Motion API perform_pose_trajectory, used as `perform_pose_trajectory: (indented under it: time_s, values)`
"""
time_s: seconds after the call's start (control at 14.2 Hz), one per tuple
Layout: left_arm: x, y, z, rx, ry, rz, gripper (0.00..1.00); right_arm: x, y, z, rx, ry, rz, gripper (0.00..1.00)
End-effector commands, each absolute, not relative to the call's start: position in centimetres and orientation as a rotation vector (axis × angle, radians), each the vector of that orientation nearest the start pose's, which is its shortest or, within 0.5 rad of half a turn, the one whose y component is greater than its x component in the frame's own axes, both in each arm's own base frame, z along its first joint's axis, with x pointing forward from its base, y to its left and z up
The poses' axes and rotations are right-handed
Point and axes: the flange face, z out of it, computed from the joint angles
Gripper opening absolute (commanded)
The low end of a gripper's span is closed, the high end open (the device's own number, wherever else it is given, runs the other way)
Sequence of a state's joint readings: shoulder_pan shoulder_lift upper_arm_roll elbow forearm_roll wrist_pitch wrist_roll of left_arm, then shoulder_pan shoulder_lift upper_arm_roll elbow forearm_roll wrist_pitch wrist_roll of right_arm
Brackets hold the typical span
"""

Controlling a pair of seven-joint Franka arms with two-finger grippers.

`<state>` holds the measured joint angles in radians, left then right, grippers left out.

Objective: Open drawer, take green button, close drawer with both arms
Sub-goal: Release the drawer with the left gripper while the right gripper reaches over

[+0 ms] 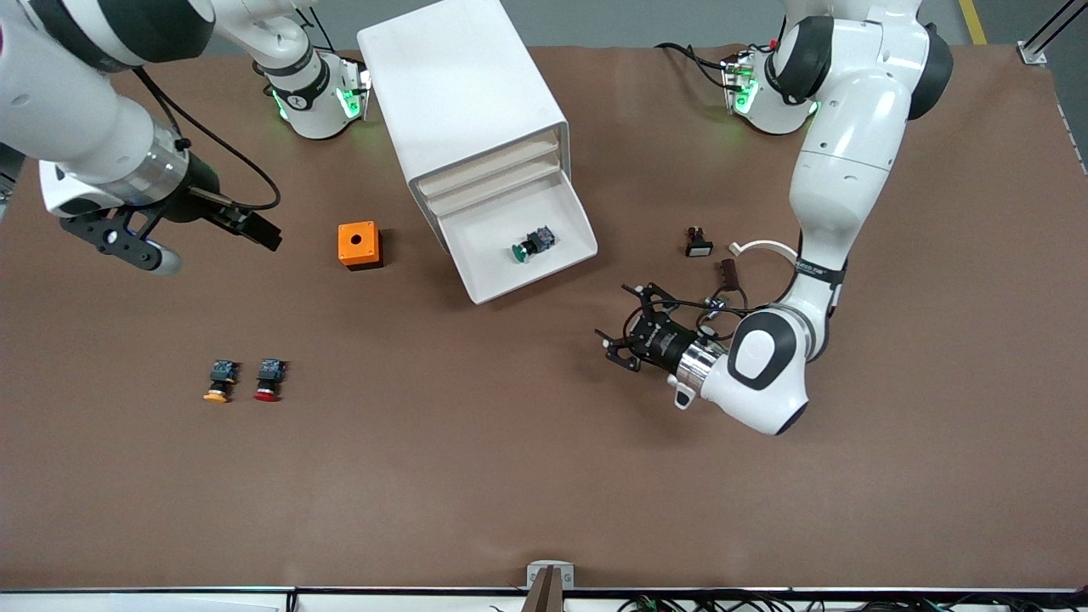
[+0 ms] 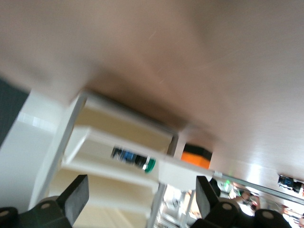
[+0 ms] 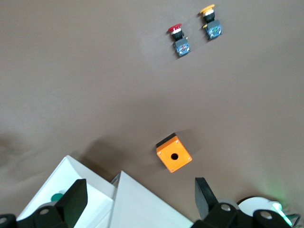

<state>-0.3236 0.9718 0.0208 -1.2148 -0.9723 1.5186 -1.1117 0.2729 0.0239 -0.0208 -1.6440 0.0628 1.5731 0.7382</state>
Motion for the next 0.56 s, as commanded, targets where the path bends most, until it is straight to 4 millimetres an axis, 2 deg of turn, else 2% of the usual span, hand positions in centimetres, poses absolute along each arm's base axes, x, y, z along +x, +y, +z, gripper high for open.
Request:
perform_pose_trajectory:
  time_s: [0.0, 0.21, 0.35, 0.42, 0.49]
  values:
    - [64.7, -30.0, 20.8, -2.812, -1.386, 1.404, 0.99, 53.7, 17.2, 57.7, -2.990, 0.874, 0.162, 1.00]
    - [66.5, -29.5, 23.3, -3.005, -1.286, 1.009, 0.99, 52.8, 21.4, 56.7, -2.965, 0.973, 0.152, 1.00]
    - [68.0, -29.0, 26.0, -3.122, -1.221, 0.745, 0.99, 52.1, 23.3, 55.9, -2.947, 1.038, 0.150, 1.00]
    - [68.4, -29.5, 27.1, -3.158, -1.174, 0.610, 0.99, 51.7, 24.4, 55.9, -2.943, 1.047, 0.145, 1.00]
    - [68.7, -29.4, 27.5, -3.167, -1.147, 0.502, 0.99, 51.4, 25.2, 55.5, -2.932, 1.078, 0.142, 1.00]
